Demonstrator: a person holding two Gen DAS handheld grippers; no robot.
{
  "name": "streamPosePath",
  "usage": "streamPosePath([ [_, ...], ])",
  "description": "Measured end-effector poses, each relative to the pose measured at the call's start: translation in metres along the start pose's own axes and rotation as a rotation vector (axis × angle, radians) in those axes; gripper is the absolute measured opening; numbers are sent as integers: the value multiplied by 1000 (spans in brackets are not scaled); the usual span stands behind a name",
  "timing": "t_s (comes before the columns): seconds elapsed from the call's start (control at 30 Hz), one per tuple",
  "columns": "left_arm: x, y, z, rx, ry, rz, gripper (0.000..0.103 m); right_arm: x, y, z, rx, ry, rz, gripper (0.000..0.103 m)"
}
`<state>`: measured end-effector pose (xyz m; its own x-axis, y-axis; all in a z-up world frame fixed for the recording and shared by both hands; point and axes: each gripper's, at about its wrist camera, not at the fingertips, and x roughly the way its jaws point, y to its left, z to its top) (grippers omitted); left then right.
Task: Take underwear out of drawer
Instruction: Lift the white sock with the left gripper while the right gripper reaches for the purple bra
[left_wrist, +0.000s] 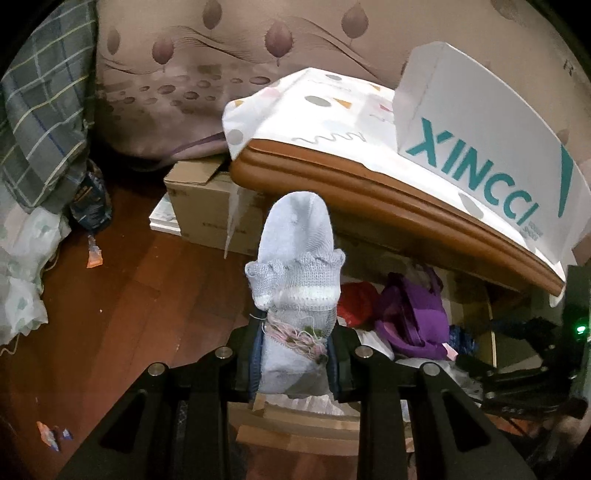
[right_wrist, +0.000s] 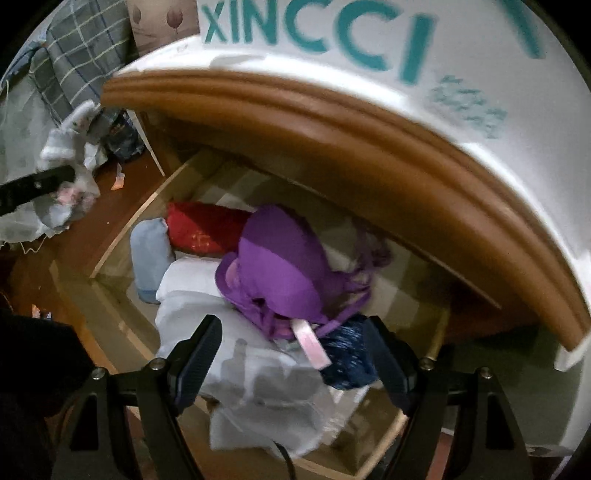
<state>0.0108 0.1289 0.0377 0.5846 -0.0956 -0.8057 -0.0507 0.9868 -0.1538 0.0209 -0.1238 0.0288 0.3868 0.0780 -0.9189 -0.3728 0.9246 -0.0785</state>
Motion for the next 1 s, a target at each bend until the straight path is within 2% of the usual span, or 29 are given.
streamPosePath([
  [0.13,-1,8,1,-25,0,13,25,17,13,10,-46,15,6,81],
  [0.2,-1,12,2,-38,1,21,25,26,21,14,-88,19,-33,81],
  [0.3,1,17,2,-62,13,19,25,39,26,18,-125,37,-37,81],
  [0.43,2,21,3,-76,18,6,25,56,34,22,-182,51,-92,81],
  [0.6,4,22,4,-80,22,7,25,72,37,28,-197,33,-75,82],
  [0.73,5,23,3,-86,31,6,25,79,48,31,-280,30,-156,82],
  [0.8,5,23,3,-86,32,9,25,80,50,32,-290,31,-164,82],
  [0.83,4,23,3,-86,30,8,25,81,50,32,-294,31,-188,82],
  [0.9,4,23,3,-89,25,13,25,86,51,29,-327,39,-302,82],
  [1.0,5,23,3,-90,27,12,25,90,55,28,-372,43,-351,82],
])
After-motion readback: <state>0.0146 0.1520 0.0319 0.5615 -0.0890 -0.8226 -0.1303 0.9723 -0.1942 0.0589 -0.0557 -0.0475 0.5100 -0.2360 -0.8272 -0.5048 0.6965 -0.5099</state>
